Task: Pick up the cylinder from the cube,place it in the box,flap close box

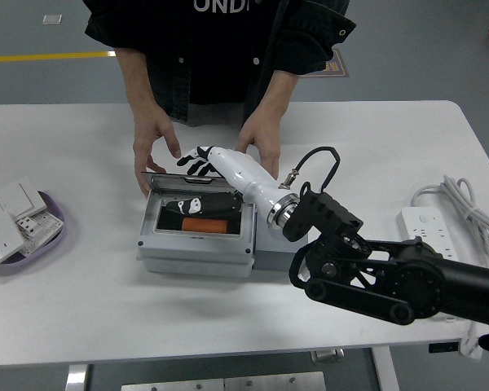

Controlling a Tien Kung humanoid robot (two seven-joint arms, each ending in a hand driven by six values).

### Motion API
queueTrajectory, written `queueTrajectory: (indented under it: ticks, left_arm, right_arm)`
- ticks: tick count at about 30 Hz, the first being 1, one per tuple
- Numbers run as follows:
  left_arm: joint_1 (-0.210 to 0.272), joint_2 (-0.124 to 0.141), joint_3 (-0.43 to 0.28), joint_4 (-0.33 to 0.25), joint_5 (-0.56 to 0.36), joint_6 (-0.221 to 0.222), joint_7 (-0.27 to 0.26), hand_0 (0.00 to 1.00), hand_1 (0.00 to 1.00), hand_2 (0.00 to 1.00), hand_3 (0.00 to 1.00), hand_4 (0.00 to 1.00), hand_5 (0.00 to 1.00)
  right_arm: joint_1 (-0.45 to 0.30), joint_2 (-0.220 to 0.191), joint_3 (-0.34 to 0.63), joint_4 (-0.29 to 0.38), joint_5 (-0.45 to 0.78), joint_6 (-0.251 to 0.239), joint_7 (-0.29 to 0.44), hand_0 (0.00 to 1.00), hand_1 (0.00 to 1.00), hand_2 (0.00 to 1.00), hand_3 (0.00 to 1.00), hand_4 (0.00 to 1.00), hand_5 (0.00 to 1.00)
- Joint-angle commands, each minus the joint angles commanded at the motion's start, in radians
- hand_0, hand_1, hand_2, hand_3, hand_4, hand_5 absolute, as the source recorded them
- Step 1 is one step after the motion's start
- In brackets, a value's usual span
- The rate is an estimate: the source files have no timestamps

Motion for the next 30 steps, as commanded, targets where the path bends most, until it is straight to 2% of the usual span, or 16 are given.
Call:
queueTrajectory:
  ticks: [6,13,14,16,19,20,30]
  left_arm:
    - [0.007,-0.001,0.0,0.001,-0.003,0.002,0.0,0.597,0.62,0.607,0.625,0.69,0.211]
    - [0.005,-0.001,-0.006,-0.001,0.0,0.0,-0.001,0.596,0.621,0.608,0.625,0.69,0.21]
    - [0.006,-0.001,-0.006,-0.001,0.0,0.0,-0.001,0.596,0.62,0.607,0.625,0.69,0.21]
    - [0.008,0.001,-0.004,0.0,-0.002,0.001,-0.002,0.596,0.62,0.607,0.625,0.69,0.21]
    - [0.011,0.004,-0.002,0.001,-0.005,0.002,-0.003,0.596,0.62,0.607,0.625,0.69,0.21]
    - [0.012,0.005,-0.001,0.001,-0.006,0.002,-0.004,0.596,0.62,0.609,0.625,0.691,0.211]
    - [0.025,0.009,-0.003,0.001,-0.005,0.001,-0.005,0.596,0.621,0.607,0.625,0.692,0.212]
  right_arm:
    - [-0.039,-0.023,-0.006,0.068,0.029,-0.01,0.021,0.679,0.617,0.645,0.71,0.946,0.482]
    - [-0.077,-0.027,-0.008,0.045,0.11,-0.019,0.055,0.676,0.615,0.645,0.708,0.926,0.486]
    - [-0.083,-0.029,-0.001,0.044,0.114,-0.022,0.057,0.676,0.614,0.645,0.706,0.856,0.48]
    - [-0.093,-0.036,0.015,0.047,0.113,-0.026,0.059,0.676,0.614,0.645,0.706,0.856,0.48]
    - [-0.109,-0.046,0.042,0.057,0.108,-0.031,0.06,0.676,0.614,0.645,0.706,0.856,0.48]
    - [-0.119,-0.05,0.056,0.063,0.105,-0.032,0.061,0.672,0.614,0.645,0.694,0.788,0.461]
    - [-0.294,-0.108,0.256,0.119,0.073,-0.071,0.118,0.662,0.616,0.647,0.692,0.785,0.463]
